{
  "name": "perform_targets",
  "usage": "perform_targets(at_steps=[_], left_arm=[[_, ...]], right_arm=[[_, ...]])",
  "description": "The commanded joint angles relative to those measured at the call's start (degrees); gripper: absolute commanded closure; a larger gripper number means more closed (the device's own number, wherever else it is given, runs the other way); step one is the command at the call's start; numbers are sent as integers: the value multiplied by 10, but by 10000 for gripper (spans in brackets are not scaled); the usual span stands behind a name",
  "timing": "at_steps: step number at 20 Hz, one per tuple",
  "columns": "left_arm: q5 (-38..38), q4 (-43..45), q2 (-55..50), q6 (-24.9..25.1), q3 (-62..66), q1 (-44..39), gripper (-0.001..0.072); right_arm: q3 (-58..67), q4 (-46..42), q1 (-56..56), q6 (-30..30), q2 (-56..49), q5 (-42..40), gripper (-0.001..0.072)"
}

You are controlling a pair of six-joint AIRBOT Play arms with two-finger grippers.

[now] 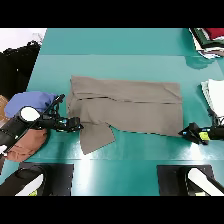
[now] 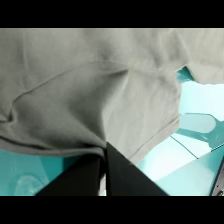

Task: Fold the shirts.

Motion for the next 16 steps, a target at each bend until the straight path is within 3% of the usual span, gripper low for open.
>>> perform_targets(at_steps=[1, 3, 7, 12, 14, 16], left_arm=[[-5, 7, 0, 3, 1, 0, 681], [-24, 34, 15, -4, 1, 0, 682], [-106, 116, 102, -63, 1, 0, 682], [-249, 123, 223, -109, 10, 0, 682], [-243, 126, 220, -110, 42, 0, 681], [-186, 154, 199, -102, 76, 0, 681]], right_arm=[[-9, 31, -2, -19, -20, -34, 552], [-9, 24, -2, -23, -3, -26, 693], [9, -37, -2, -24, 92, 33, 696], [100, -109, 0, -15, 203, 145, 697], [144, -107, 24, 13, 211, 137, 697], [185, -108, 77, 19, 182, 121, 697]])
